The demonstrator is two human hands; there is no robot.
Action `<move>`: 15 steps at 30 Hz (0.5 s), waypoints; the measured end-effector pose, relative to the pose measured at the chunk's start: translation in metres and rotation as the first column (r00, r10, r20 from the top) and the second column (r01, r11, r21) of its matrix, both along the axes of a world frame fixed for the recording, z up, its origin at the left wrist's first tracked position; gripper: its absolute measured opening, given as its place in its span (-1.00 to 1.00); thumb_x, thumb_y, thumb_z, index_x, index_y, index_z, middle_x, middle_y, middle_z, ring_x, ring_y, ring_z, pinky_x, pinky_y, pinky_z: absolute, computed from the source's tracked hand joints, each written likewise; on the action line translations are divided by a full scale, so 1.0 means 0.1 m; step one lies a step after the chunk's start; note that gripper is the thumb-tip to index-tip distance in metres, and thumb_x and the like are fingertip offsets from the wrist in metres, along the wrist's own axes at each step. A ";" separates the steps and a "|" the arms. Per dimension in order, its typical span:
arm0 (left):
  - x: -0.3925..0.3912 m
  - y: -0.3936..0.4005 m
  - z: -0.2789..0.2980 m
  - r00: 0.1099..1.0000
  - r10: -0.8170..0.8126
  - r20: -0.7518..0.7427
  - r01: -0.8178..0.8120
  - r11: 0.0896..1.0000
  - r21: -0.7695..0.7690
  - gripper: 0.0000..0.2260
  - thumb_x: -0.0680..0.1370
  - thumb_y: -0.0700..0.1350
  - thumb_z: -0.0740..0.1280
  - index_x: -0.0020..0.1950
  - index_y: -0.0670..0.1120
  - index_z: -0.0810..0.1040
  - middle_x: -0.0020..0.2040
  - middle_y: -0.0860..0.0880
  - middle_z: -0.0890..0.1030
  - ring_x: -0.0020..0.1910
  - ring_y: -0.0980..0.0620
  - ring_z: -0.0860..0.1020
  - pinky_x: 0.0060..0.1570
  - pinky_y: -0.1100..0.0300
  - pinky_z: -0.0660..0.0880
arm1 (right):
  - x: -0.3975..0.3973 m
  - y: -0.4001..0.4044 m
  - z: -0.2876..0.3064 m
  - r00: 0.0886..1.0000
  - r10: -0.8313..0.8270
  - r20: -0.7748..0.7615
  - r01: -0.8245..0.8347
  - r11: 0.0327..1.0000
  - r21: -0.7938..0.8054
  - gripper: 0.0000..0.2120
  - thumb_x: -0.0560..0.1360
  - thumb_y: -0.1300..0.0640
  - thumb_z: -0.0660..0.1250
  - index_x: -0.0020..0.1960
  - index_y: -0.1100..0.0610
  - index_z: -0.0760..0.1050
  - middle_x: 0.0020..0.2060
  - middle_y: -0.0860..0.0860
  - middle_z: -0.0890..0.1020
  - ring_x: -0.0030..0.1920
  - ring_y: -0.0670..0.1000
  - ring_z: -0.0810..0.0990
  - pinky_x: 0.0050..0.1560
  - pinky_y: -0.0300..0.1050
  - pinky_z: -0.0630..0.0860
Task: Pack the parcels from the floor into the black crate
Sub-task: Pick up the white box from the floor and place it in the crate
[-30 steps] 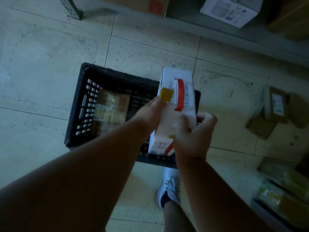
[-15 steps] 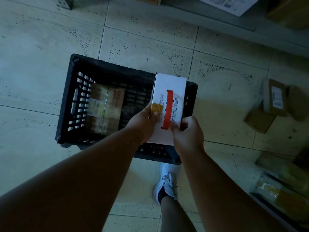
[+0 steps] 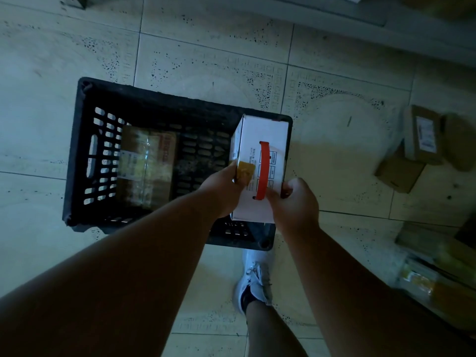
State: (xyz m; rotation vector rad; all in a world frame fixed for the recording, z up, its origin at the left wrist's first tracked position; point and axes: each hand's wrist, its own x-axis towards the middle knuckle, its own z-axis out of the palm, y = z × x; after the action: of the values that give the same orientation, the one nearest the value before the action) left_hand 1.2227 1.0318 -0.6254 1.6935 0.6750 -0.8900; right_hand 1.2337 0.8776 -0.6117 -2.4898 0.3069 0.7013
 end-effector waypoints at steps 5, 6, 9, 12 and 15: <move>0.13 -0.01 0.13 1.000 -0.016 -0.017 0.017 0.995 0.101 -0.68 0.67 -0.12 0.17 0.41 -0.18 0.40 0.29 -0.20 0.55 0.22 -0.16 0.53 0.18 0.06 0.44 | 0.05 0.03 0.05 0.998 0.004 -0.071 -0.006 1.000 -0.029 -0.80 0.52 -0.01 0.39 -0.04 0.06 0.42 -0.24 -0.13 0.54 -0.31 -0.21 0.48 -0.42 -0.33 0.29; 0.17 -0.04 0.27 0.998 -0.030 -0.053 0.036 0.994 0.106 -0.65 0.68 -0.13 0.17 0.45 -0.21 0.36 0.35 -0.21 0.49 0.26 -0.15 0.51 0.23 0.07 0.42 | 0.07 0.04 0.09 0.997 0.013 -0.070 -0.016 0.999 -0.048 -0.82 0.53 0.01 0.38 0.00 0.07 0.43 -0.19 -0.09 0.57 -0.31 -0.22 0.47 -0.43 -0.36 0.27; 0.21 -0.12 0.56 0.972 -0.223 -0.068 0.232 0.955 0.186 -0.58 0.67 -0.14 0.21 0.51 -0.21 0.28 0.43 -0.21 0.42 0.30 -0.15 0.49 0.30 0.07 0.42 | 0.15 0.11 0.35 0.999 0.037 0.002 -0.037 0.995 -0.088 -0.65 0.53 0.08 0.37 0.27 0.17 0.43 0.03 0.05 0.57 -0.17 -0.12 0.51 -0.27 -0.38 0.33; 0.23 -0.08 0.90 0.997 -0.074 -0.001 0.069 0.932 0.355 -0.52 0.65 -0.07 0.20 0.54 -0.10 0.16 0.40 -0.18 0.45 0.23 -0.13 0.52 0.10 0.14 0.53 | 0.19 0.20 0.73 0.995 0.074 0.070 -0.070 0.996 -0.056 -0.61 0.53 0.09 0.37 0.30 0.20 0.42 0.06 0.09 0.52 0.02 0.03 0.52 -0.08 -0.19 0.36; 0.11 -0.05 1.37 0.978 -0.202 0.059 0.153 0.876 0.458 -0.48 0.62 -0.03 0.19 0.56 -0.07 0.13 0.47 -0.18 0.37 0.36 -0.20 0.42 0.25 -0.06 0.45 | 0.19 0.30 1.20 0.989 0.093 0.117 -0.091 0.996 -0.020 -0.68 0.55 0.10 0.34 0.27 0.15 0.45 0.07 0.06 0.54 0.12 0.07 0.54 -0.02 -0.18 0.35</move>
State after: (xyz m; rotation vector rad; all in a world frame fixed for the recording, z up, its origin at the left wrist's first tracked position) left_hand 1.2335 1.0273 -0.4882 2.2349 0.6987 -0.8010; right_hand 1.2525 0.9072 -0.4915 -2.5601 0.1550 0.5867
